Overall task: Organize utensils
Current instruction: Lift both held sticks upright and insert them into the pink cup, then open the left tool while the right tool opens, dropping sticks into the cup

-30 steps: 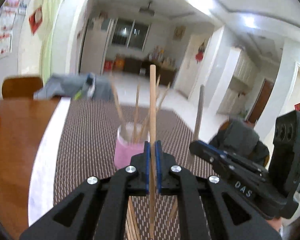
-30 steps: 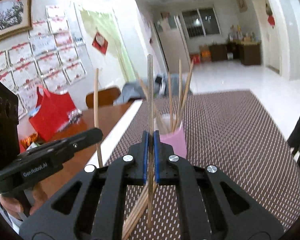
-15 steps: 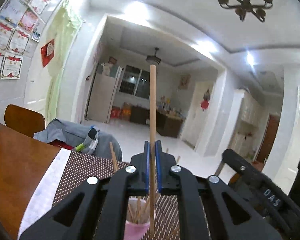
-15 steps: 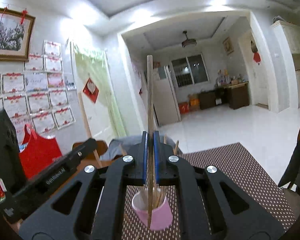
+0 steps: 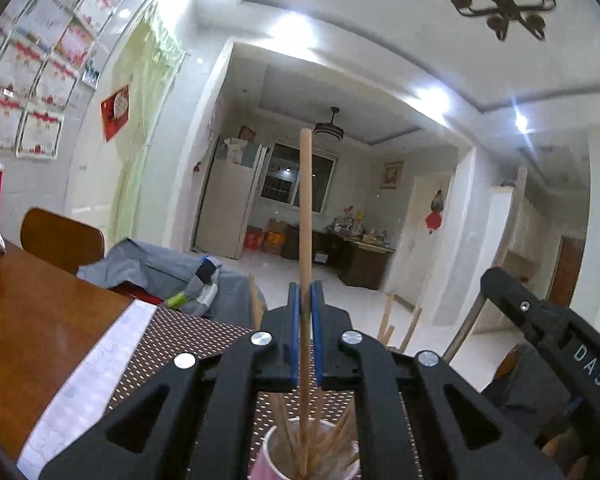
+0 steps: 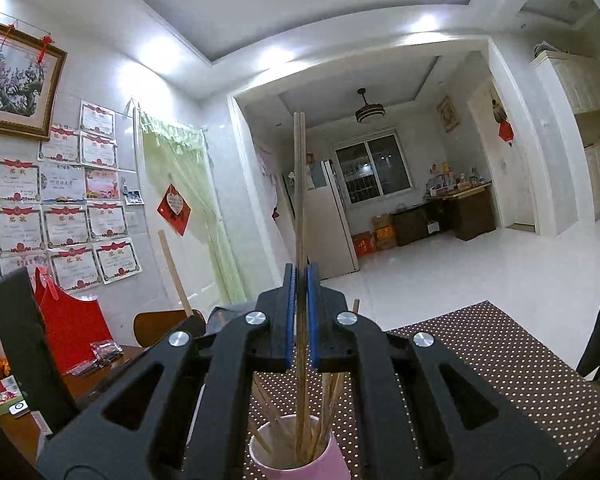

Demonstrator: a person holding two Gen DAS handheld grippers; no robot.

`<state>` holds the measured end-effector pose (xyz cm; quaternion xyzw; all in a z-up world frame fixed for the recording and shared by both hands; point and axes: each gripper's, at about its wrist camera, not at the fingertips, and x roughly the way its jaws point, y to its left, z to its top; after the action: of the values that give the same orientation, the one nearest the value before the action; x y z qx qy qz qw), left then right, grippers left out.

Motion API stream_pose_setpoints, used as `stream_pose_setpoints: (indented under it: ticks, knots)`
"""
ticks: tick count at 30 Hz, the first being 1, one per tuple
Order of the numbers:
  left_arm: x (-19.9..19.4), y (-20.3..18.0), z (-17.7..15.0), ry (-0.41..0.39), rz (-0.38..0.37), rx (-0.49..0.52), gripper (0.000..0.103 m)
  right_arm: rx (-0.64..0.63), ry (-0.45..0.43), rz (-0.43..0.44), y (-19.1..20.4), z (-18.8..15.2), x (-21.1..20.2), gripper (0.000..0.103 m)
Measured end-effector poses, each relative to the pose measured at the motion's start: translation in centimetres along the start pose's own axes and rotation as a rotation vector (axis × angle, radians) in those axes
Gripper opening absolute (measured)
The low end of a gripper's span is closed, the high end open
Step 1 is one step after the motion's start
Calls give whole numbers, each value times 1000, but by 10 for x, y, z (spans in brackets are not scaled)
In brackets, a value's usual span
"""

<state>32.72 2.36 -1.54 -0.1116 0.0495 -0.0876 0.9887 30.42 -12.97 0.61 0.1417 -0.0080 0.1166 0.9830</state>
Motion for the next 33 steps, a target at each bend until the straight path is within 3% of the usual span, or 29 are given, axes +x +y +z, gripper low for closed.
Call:
stream_pose_setpoints:
  ticks: [10,12,13,14,23,33]
  knots:
    - [9,-3,-8,78,25,45,7,-23,82,0,1,-14,12,6]
    - [9,-3,-7,94,33,51,15,-17,95,2,-1,-14,13,6]
    - [9,-3,-6,102,38,49,28,-14,97,2,-2,-14,11,6]
    - [8,-3,-5,106,41,48,30,-14,101,3,-3,-14,11,6]
    - [-1,-11,3,94,105,128,37,-16,127,11,0,-13,15,6]
    - [-4,-13,7,75,140,167,37,-31,146,21,1,-15,17,6]
